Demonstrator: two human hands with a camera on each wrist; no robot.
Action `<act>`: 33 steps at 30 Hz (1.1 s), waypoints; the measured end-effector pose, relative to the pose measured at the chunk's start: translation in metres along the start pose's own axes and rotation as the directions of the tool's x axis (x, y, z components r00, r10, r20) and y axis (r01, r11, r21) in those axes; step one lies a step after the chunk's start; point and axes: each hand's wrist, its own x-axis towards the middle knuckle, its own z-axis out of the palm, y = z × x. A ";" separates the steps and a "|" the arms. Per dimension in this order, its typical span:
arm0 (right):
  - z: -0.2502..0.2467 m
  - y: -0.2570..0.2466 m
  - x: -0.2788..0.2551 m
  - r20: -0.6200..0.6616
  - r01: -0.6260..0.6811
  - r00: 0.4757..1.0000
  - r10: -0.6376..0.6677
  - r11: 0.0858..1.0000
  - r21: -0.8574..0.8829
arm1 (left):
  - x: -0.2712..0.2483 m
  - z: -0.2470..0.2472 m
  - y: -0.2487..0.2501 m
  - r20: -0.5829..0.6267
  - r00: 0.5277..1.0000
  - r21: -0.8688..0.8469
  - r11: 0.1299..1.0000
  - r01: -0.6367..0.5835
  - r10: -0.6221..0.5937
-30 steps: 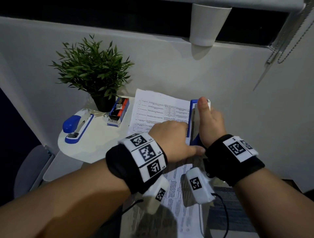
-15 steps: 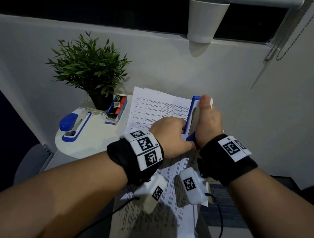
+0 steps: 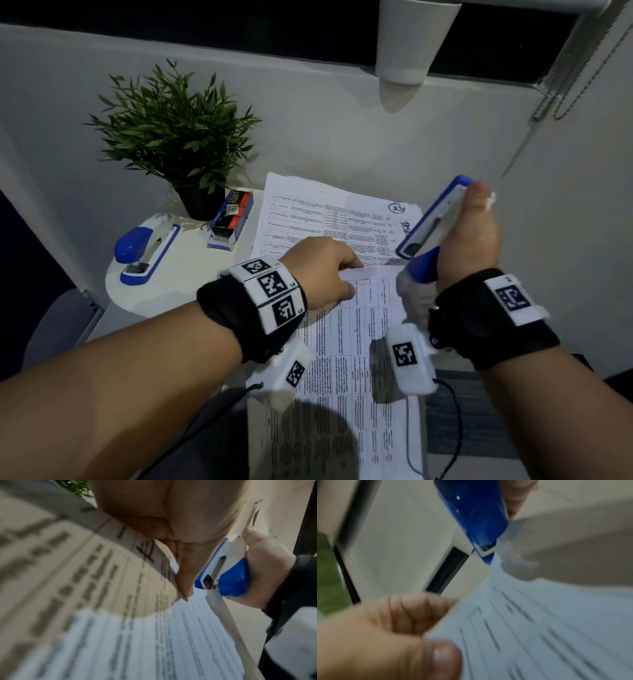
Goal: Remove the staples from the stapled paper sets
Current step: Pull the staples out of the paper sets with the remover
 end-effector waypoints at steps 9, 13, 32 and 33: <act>-0.017 -0.013 -0.017 0.505 0.112 0.862 0.030 0.962 -0.248 | 0.011 -0.001 -0.002 -0.126 0.990 0.169 0.985 -0.041 0.063; -0.014 0.009 -0.032 0.591 0.151 0.779 0.210 0.852 -0.501 | 0.019 0.003 -0.008 -0.116 0.990 0.227 0.973 -0.051 0.079; -0.014 0.030 -0.040 0.807 0.757 0.499 0.316 0.295 -0.583 | 0.021 0.004 -0.039 0.163 0.985 0.364 0.925 -0.113 0.056; -0.017 0.031 -0.045 0.830 0.793 0.467 0.305 0.271 -0.546 | 0.019 0.006 -0.040 0.157 0.984 0.374 0.918 -0.134 0.079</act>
